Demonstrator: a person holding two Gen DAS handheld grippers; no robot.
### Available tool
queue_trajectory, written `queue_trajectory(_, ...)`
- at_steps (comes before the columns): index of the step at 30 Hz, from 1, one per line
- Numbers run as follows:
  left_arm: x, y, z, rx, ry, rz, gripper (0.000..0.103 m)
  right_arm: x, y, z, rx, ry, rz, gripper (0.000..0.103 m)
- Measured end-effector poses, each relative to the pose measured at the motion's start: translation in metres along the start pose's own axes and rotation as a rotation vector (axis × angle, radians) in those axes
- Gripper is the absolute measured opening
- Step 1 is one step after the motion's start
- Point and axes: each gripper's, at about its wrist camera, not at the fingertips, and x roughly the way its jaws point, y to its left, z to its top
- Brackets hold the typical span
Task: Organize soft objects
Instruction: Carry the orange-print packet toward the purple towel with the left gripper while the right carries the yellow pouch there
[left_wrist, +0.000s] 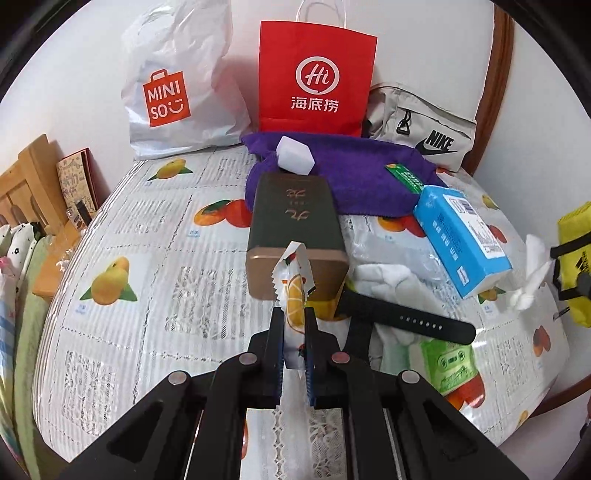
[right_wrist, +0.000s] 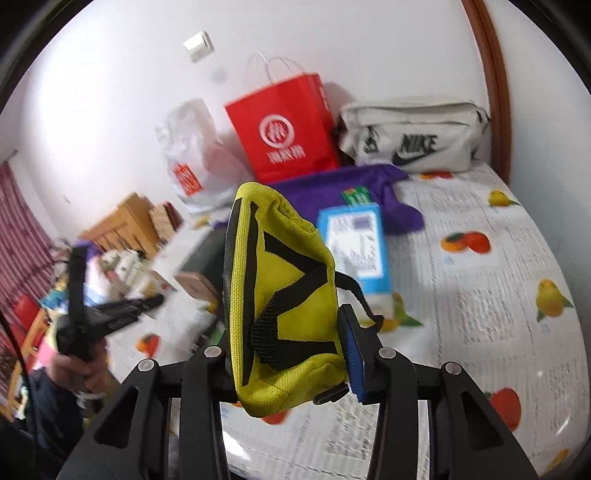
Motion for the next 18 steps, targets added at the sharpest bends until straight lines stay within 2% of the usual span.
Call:
queue_trajectory(5, -0.004, -0.005, 0.007, 0.006, -0.016, -0.02, 0.009, -0.005, 0.008, 0.012, 0.006, -0.021, 0.078, 0.042)
queue_trajectory(7, -0.004, -0.006, 0.007, 0.005, -0.014, -0.022, 0.009, 0.005, 0.009, 0.01, -0.009, 0.005, 0.092, 0.042)
queue_trajectory(10, -0.002, -0.007, 0.005, 0.006, -0.005, -0.026, 0.009, 0.037, -0.003, -0.009, 0.013, 0.118, 0.012, 0.042)
queue_trajectory(12, 0.0, -0.009, 0.002, 0.011, 0.004, -0.028, 0.009, 0.055, -0.016, -0.03, 0.051, 0.199, -0.008, 0.041)
queue_trajectory(18, 0.006, -0.014, -0.001, 0.02, 0.018, -0.036, 0.009, 0.061, -0.041, -0.075, 0.076, 0.314, -0.155, 0.041)
